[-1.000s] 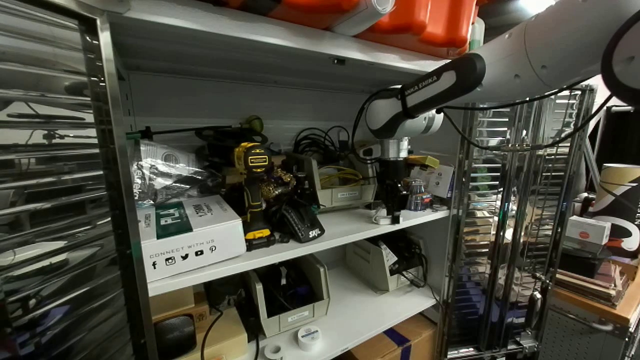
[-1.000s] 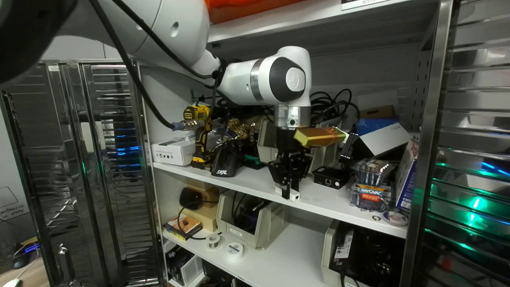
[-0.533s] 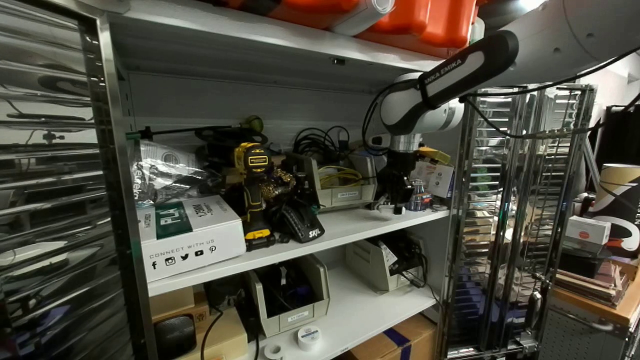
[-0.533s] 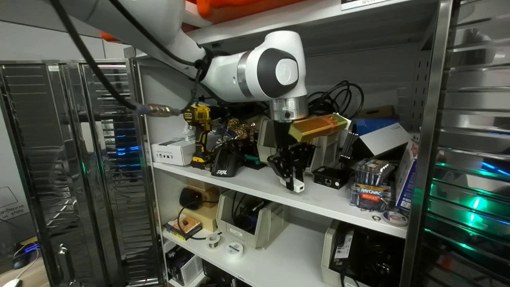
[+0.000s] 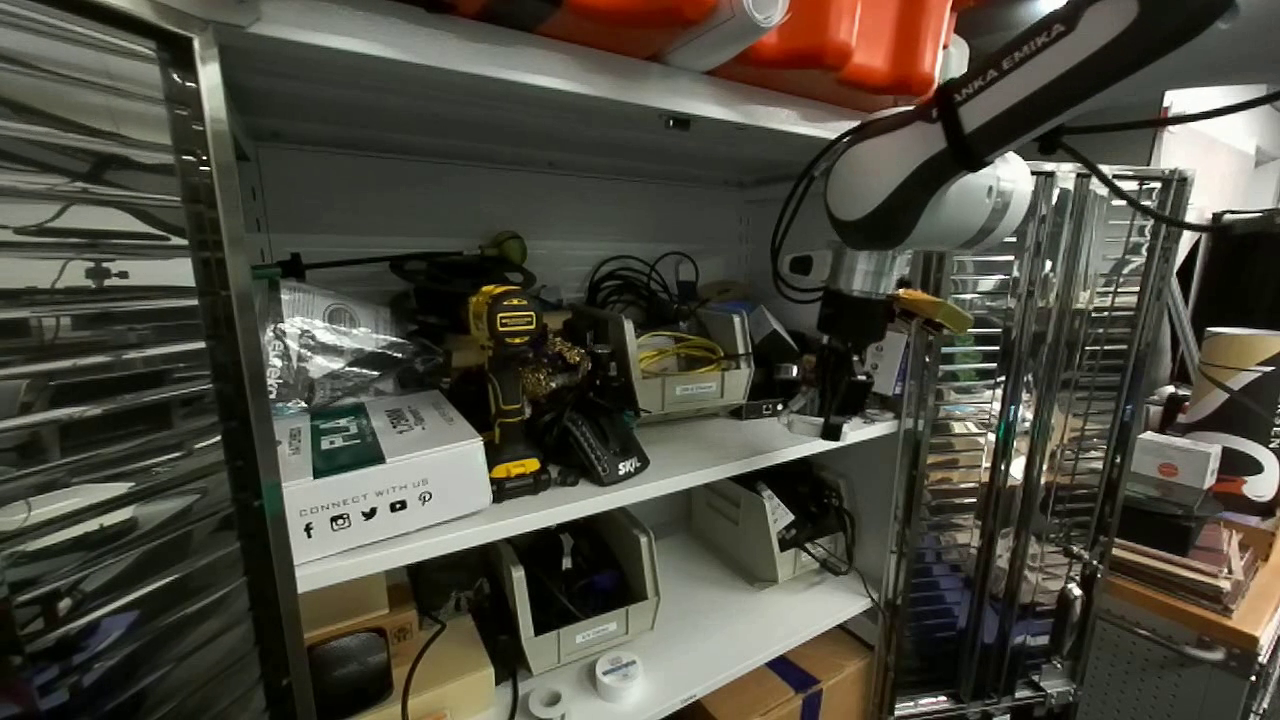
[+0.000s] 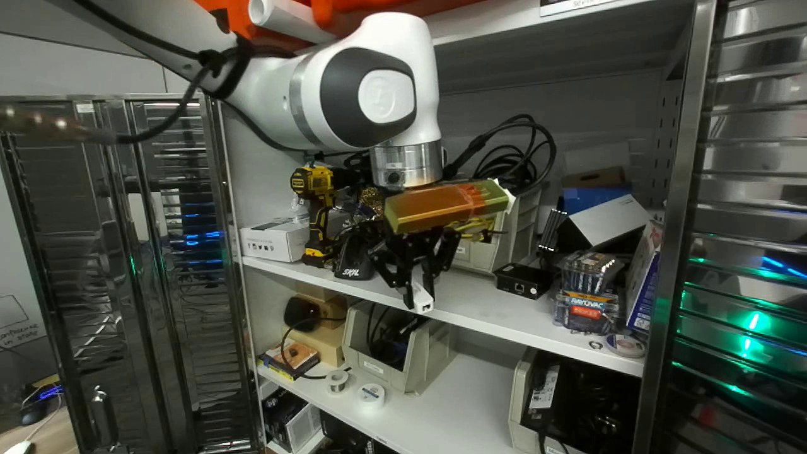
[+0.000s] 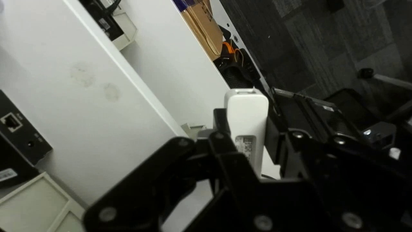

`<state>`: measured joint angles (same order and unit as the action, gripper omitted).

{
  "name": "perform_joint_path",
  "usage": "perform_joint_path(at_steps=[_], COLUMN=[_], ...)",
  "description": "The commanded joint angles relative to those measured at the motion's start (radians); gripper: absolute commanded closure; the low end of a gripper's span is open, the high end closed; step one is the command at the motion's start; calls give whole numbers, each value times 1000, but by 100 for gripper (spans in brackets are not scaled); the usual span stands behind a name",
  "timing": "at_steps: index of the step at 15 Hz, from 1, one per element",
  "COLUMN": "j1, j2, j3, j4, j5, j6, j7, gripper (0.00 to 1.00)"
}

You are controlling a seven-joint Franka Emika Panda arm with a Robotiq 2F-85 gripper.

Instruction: Put the white cable in the storage box

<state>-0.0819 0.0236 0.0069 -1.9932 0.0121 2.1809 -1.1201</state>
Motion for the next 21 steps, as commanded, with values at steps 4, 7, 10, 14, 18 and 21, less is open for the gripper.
perform_joint_path(at_steps=[4,7,10,14,18,21], j1=[32,48,69,99,113,120], j2=[-142,-102,-74,-41,29,109], j3=[-22,-24,-14,-3,9,16], j4=[-271,-263,-220,-154,-69,0], j5=[78,150,224,291,330,344], j6=[258,346,402,505,678,841], j7=[272,366,465,596,678,721], gripper=[85,85,85,85,85,85])
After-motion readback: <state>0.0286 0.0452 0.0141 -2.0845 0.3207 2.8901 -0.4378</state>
